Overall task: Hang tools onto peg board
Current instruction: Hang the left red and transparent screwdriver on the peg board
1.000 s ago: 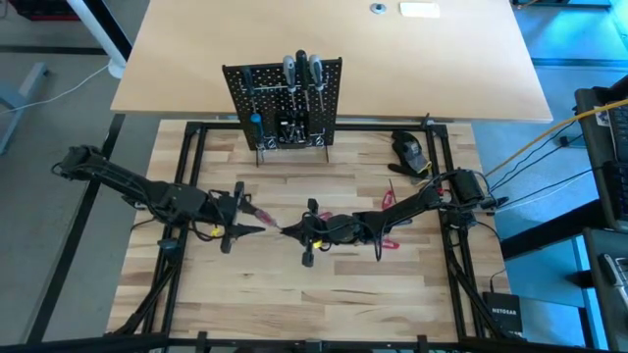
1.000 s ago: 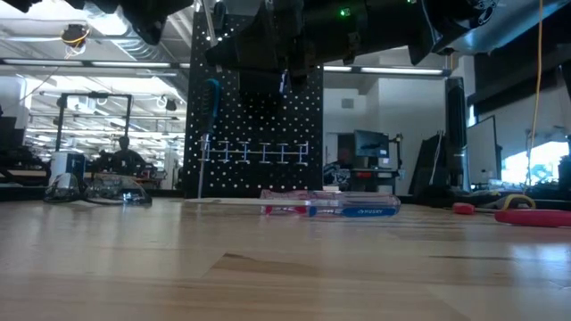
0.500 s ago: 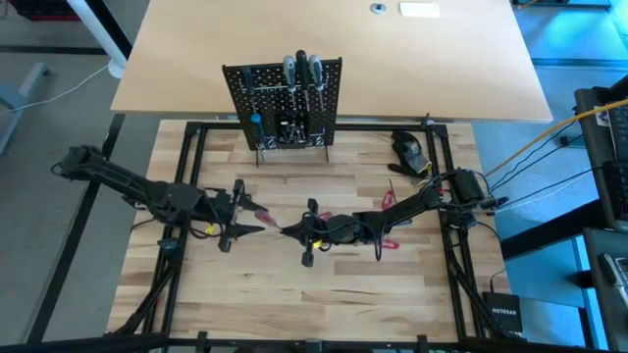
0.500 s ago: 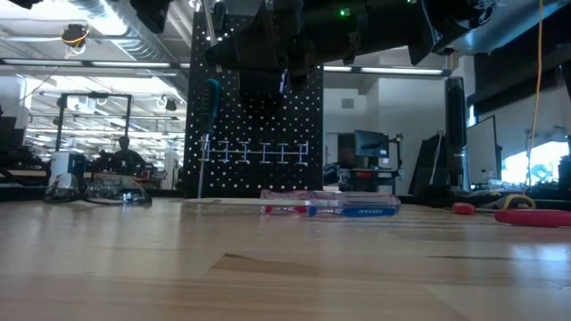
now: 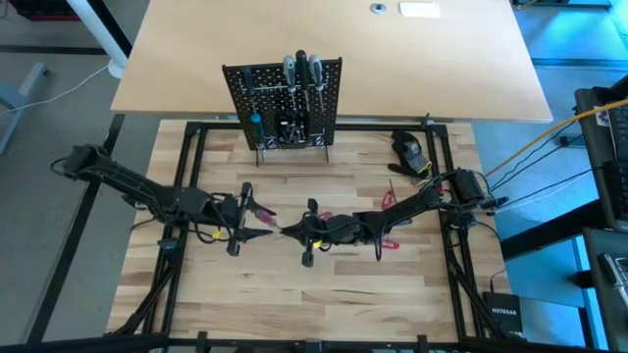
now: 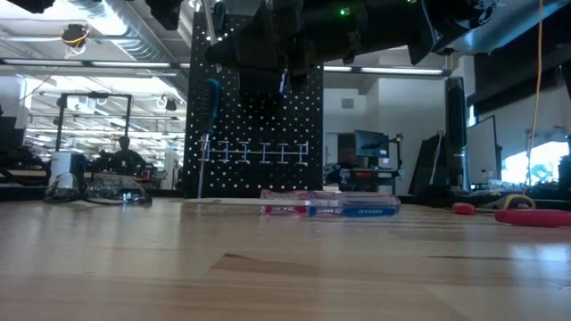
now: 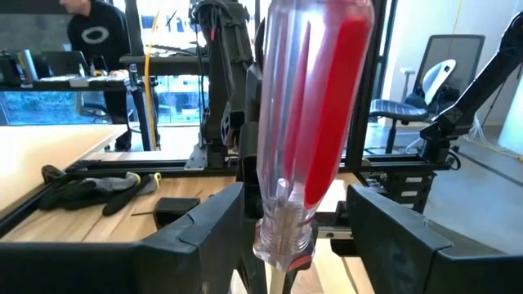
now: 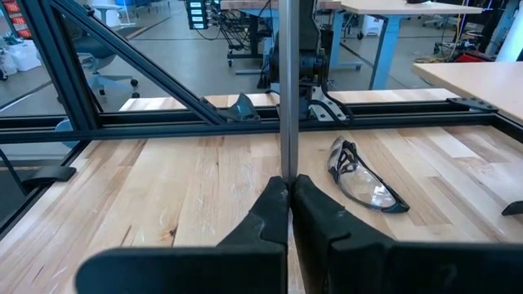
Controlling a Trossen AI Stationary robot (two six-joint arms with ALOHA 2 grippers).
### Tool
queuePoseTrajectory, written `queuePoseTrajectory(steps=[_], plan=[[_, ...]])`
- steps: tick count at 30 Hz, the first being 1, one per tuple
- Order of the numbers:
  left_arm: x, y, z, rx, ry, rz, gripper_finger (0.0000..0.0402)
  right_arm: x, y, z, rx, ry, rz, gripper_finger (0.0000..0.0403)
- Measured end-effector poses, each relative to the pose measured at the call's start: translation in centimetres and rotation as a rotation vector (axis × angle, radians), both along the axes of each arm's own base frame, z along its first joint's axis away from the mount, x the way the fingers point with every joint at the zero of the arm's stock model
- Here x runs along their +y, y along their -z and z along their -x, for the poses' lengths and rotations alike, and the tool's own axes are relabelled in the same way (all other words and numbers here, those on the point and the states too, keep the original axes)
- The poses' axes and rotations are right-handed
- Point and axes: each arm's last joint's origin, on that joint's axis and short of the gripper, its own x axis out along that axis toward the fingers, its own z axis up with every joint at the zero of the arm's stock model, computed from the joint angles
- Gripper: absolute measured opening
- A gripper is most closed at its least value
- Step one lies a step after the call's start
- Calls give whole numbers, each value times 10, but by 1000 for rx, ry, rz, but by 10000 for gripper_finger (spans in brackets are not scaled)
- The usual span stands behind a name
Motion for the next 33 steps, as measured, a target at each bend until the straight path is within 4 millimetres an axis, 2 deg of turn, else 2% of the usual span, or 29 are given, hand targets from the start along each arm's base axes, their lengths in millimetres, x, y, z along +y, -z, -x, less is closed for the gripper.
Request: queuePoseTrajectory(steps=[4,13,17,22,28,31,33], plan=[[0,0,0,-2,-1,-2,170,0,0,0,0,0,-2,10],[2,0,0,1,-51,-38,67,0,0,0,-3,13,-12,41],[2,0,0,0,-62,-41,67,-2,-3,1,-7,63,1,60],[6,-1,5,13,-161,-24,69,-5,-26,12,34,98,40,98],[15,-15,15,71,-356,-42,67,-7,-57,43,203,108,45,135],[19,-28,15,85,-487,-85,67,-4,-64,62,306,143,30,139],[22,-36,10,92,-569,-120,67,-1,-61,73,384,190,44,140]])
